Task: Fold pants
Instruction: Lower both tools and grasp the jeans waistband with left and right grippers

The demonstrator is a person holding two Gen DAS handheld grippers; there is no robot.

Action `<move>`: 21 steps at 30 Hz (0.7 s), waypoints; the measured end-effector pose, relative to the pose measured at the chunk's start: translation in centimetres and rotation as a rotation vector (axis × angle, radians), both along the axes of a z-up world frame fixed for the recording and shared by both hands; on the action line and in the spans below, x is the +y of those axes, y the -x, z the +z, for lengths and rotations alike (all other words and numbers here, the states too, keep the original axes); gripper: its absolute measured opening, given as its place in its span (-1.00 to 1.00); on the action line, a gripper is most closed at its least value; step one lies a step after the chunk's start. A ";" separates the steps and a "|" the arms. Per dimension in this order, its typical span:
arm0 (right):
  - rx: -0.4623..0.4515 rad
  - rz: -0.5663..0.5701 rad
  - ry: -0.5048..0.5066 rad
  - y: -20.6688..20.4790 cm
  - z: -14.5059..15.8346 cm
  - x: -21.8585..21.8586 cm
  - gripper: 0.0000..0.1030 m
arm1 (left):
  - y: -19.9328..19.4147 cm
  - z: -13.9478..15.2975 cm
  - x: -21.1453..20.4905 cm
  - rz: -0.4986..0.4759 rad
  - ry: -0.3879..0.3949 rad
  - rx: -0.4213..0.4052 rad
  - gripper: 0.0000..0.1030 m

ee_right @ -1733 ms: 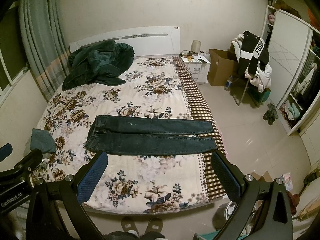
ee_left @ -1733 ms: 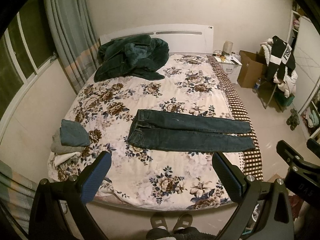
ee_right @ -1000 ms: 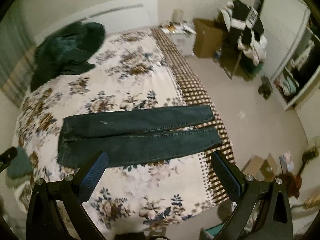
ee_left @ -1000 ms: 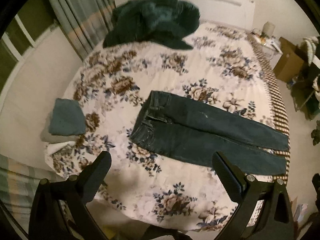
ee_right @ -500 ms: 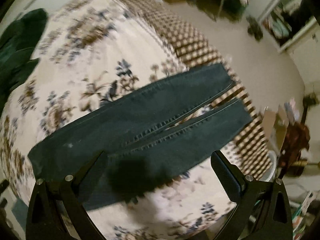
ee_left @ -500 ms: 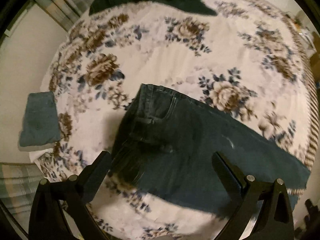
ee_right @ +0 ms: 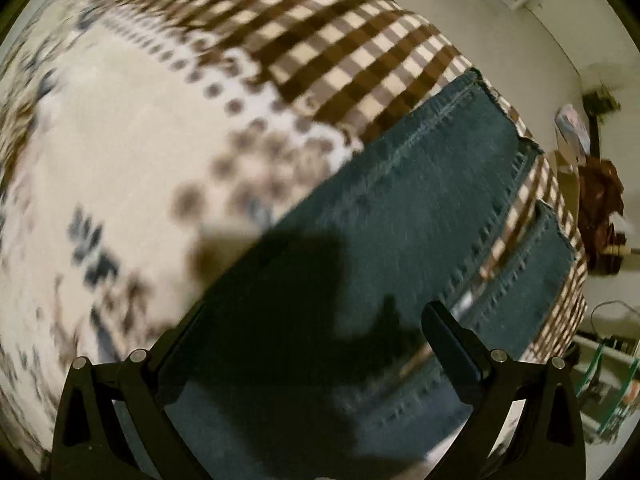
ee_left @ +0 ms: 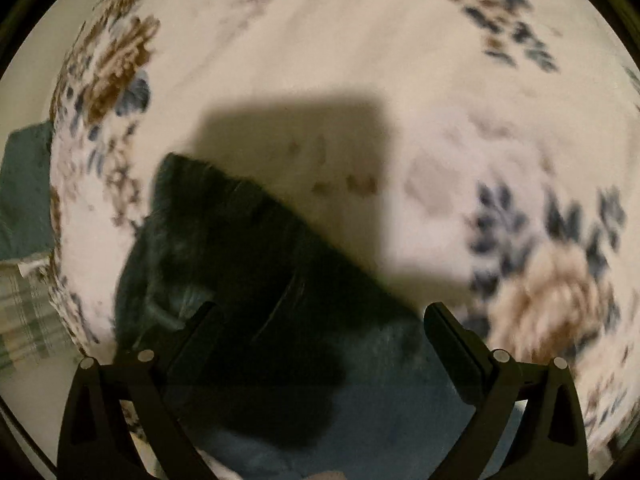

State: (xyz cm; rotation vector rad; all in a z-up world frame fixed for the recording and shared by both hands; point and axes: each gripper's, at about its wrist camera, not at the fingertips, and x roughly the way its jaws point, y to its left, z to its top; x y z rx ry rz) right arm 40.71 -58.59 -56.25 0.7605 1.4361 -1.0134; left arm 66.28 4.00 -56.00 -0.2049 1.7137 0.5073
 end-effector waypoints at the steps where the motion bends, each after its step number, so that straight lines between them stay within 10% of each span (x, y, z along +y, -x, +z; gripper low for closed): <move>1: 0.005 -0.006 0.004 -0.3 -0.6 -0.5 1.00 | -0.3 -0.6 0.2 0.009 -0.004 0.005 1.00; 4: 0.026 -0.012 0.002 -1.1 -2.1 -1.7 1.00 | -0.7 -2.2 0.5 0.002 -0.032 0.008 0.93; 9: 0.008 -0.024 -0.034 -0.8 -3.3 -2.3 0.89 | 1.3 0.0 -0.3 -0.053 -0.047 -0.114 -0.48; 11: -0.011 -0.013 -0.036 -0.3 -3.0 -2.2 0.32 | 2.4 1.3 -0.3 -0.073 -0.010 -0.169 -0.67; 14: -0.045 0.000 -0.032 0.7 -1.6 -2.3 -0.71 | 4.6 4.3 0.7 -0.067 0.059 -0.260 -0.73; 21: -0.227 0.064 0.001 6.4 5.5 0.4 -0.81 | 13.4 10.7 4.7 0.018 0.203 -0.445 -0.76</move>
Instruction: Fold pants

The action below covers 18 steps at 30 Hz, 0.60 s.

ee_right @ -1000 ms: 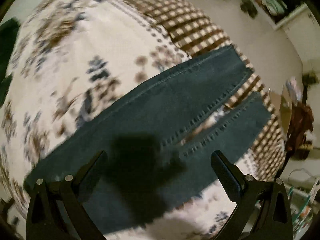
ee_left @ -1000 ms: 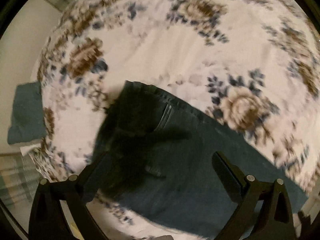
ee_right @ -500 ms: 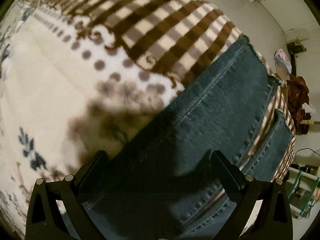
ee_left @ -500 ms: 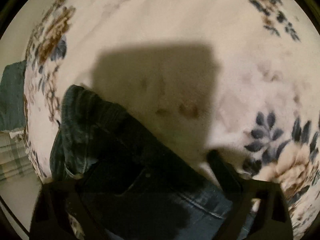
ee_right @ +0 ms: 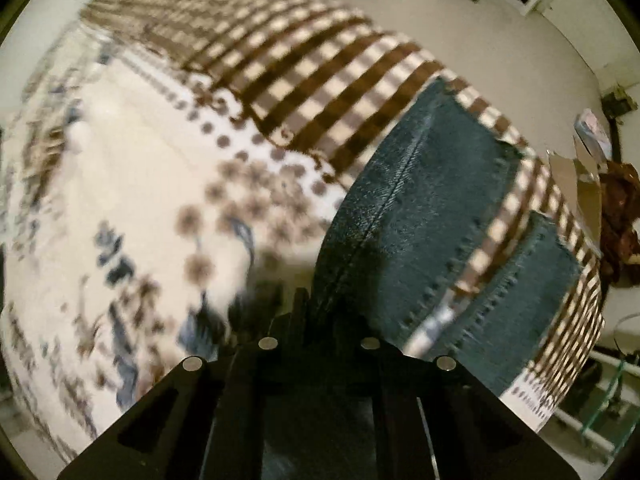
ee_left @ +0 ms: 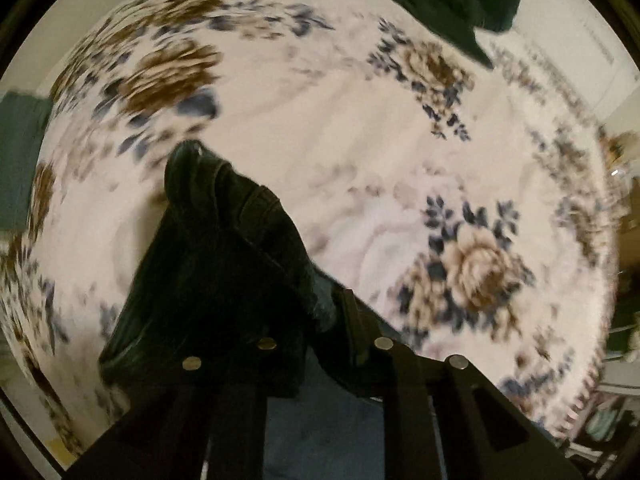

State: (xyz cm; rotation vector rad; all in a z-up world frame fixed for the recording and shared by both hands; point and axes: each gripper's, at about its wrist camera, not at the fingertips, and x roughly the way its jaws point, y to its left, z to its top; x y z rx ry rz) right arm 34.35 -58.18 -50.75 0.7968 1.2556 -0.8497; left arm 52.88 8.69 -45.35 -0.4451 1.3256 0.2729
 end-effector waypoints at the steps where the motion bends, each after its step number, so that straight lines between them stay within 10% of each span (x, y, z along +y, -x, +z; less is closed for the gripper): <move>1: -0.023 0.004 -0.003 1.4 0.9 0.5 -0.82 | 2.3 0.3 0.6 0.014 0.019 -0.007 -0.76; 12: 0.007 0.061 -0.084 16.6 -3.8 4.9 -0.78 | 17.8 -9.2 5.1 0.186 0.112 0.156 -0.69; 18: -0.119 0.032 -0.150 21.0 -3.6 4.3 0.10 | 18.0 -6.8 5.4 0.183 0.105 0.038 -0.45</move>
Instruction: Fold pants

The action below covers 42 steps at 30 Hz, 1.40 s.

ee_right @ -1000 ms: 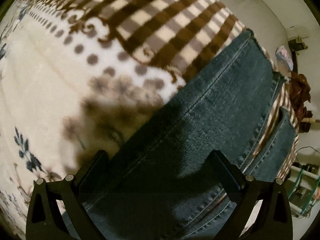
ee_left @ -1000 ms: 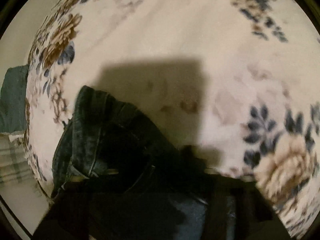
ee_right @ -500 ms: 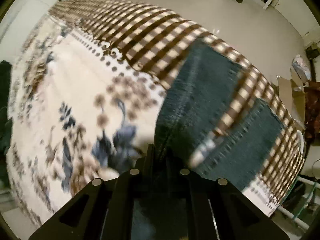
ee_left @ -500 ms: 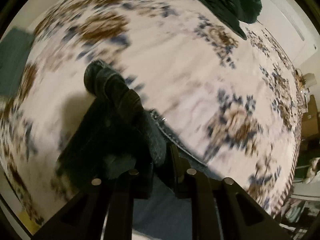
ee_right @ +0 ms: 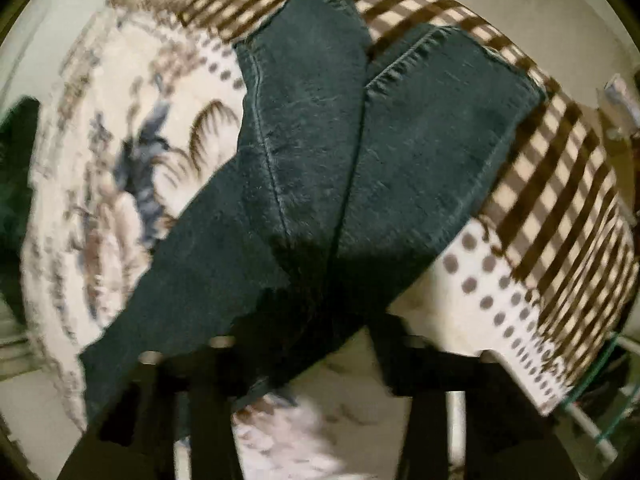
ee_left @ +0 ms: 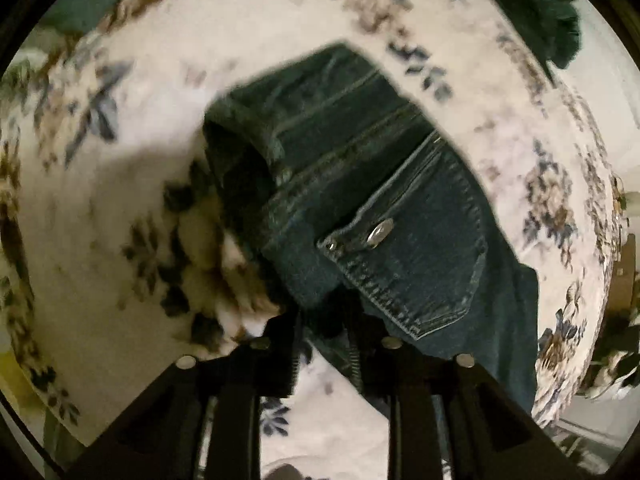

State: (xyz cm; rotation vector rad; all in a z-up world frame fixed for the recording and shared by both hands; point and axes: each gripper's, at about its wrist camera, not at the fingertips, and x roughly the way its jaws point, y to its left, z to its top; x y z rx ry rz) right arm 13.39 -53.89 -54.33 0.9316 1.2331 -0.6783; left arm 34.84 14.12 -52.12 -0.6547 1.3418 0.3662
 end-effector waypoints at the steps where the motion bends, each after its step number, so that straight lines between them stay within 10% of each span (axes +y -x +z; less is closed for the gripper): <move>1: 0.004 -0.010 0.026 0.7 0.7 -0.3 0.20 | 0.1 0.7 -0.3 -0.018 -0.025 -0.013 -0.39; 6: 0.005 0.019 0.181 -0.2 4.2 -1.5 0.50 | 0.4 3.1 -3.4 -0.151 -0.122 -0.073 0.63; 17: 0.190 0.332 0.352 -15.2 -0.1 -4.4 0.71 | 0.5 -0.4 -15.8 -0.406 -0.184 -0.023 0.63; 23: 0.285 0.080 0.460 -4.9 2.3 -10.3 0.45 | 2.1 -1.3 -17.9 -0.445 -0.174 0.010 0.63; 28: 0.156 -0.174 0.251 3.2 2.8 -14.9 0.45 | 2.5 -1.9 -18.3 -0.446 -0.162 0.033 0.63; 36: -0.060 -0.179 0.119 1.3 1.7 -12.9 0.45 | 3.4 -2.0 -18.7 -0.469 -0.179 0.032 0.63; 39: 0.040 -0.192 0.099 0.9 -1.4 -12.7 -0.69 | 4.5 -2.4 -17.8 -0.457 -0.178 0.043 0.63; 42: 0.089 -0.261 0.074 2.6 -3.2 -12.9 -0.67 | 5.2 -2.5 -15.4 -0.410 -0.156 0.058 0.63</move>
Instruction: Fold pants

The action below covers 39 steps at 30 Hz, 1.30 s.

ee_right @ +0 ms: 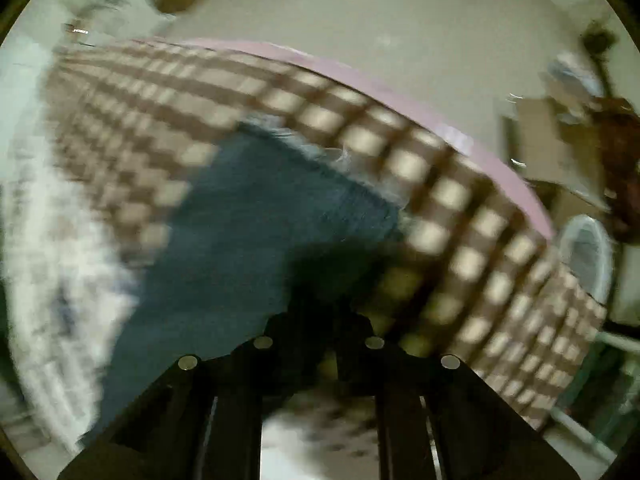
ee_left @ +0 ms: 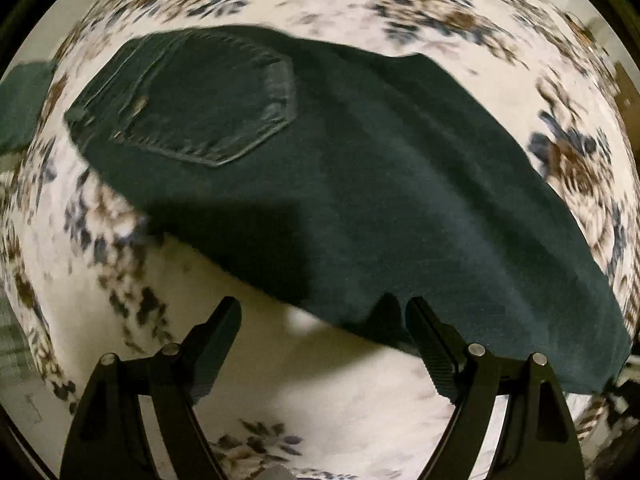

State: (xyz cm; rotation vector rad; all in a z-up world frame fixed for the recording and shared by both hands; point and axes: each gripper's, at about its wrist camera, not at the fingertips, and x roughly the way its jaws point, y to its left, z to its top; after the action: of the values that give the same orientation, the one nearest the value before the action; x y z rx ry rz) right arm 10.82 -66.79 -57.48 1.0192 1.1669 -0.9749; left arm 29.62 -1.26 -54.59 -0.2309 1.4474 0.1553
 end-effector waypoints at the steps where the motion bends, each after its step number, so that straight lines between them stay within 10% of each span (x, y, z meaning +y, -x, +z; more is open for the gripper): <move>1: -0.023 -0.008 -0.009 0.3 0.2 0.3 -0.46 | 0.3 0.1 1.3 0.022 0.011 -0.002 0.63; 5: -0.213 -0.021 -0.110 1.5 0.5 3.8 0.55 | 1.3 0.9 7.1 0.158 0.074 -0.057 0.62; 18: -0.470 -0.011 -0.228 -1.7 -4.8 12.0 0.58 | -1.8 -4.9 21.6 0.683 0.371 -0.205 0.62; 20: -0.492 -0.006 -0.223 -1.9 -4.9 11.8 0.47 | -2.2 -5.0 21.8 0.680 0.362 -0.227 0.49; 24: -0.479 -0.007 -0.208 -2.5 -4.6 11.6 0.04 | -1.5 -3.6 21.5 0.624 0.368 -0.301 -0.40; 26: -0.462 -0.021 -0.199 -2.3 -4.5 11.1 -0.47 | -1.3 -3.0 21.7 0.608 0.372 -0.340 -0.57; 29: -0.448 0.000 -0.188 -2.7 -3.9 10.4 -0.78 | -1.2 -1.9 21.9 0.576 0.373 -0.361 -0.63; 39: -0.410 0.131 -0.146 -3.8 -0.1 9.4 -0.82 | 2.3 0.7 22.8 0.586 0.413 -0.312 -0.64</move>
State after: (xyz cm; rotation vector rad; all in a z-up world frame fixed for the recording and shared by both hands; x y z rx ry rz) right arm 14.64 -57.41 -57.61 1.1781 0.9554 -0.5482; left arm 27.27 21.57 -53.86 -0.9756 1.0557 0.2807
